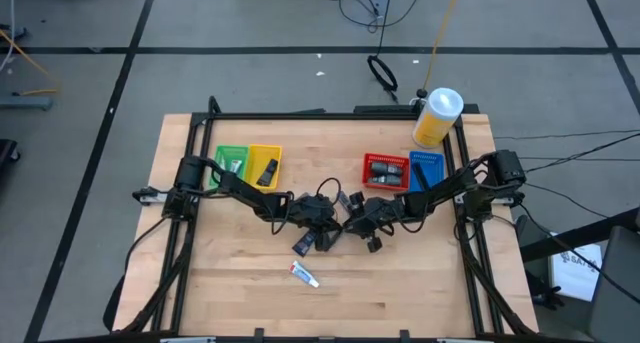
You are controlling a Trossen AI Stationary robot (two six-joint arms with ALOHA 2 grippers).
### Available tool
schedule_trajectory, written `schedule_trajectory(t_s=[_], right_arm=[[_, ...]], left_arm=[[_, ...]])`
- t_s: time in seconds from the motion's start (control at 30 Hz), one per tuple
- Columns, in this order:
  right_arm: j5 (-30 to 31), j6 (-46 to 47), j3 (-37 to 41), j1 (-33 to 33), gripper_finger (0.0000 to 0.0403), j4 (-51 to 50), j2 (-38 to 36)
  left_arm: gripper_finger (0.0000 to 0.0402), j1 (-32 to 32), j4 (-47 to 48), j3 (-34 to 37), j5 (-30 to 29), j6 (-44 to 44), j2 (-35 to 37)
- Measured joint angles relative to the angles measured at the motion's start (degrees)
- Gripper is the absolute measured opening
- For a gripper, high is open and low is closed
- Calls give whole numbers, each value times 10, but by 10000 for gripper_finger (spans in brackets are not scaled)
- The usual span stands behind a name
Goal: Pick & Place Travel size toiletries
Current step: Put the comb into the blue bin
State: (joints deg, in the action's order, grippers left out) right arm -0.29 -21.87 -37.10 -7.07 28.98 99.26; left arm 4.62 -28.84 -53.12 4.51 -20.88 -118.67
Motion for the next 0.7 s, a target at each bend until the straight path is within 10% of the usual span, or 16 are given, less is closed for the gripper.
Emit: schedule_trajectory(t_s=[0.2,0.4,0.7], right_arm=[[0,-6,0,-1,14,0,0],[17,18,0,-18,21,-16,-19],[150,148,0,-63,11,-249,-202]], left_arm=[[3,0,0,0,0,-1,1],[13,-8,73,3,-3,17,55],[5,38,233,2,-287,4,173]])
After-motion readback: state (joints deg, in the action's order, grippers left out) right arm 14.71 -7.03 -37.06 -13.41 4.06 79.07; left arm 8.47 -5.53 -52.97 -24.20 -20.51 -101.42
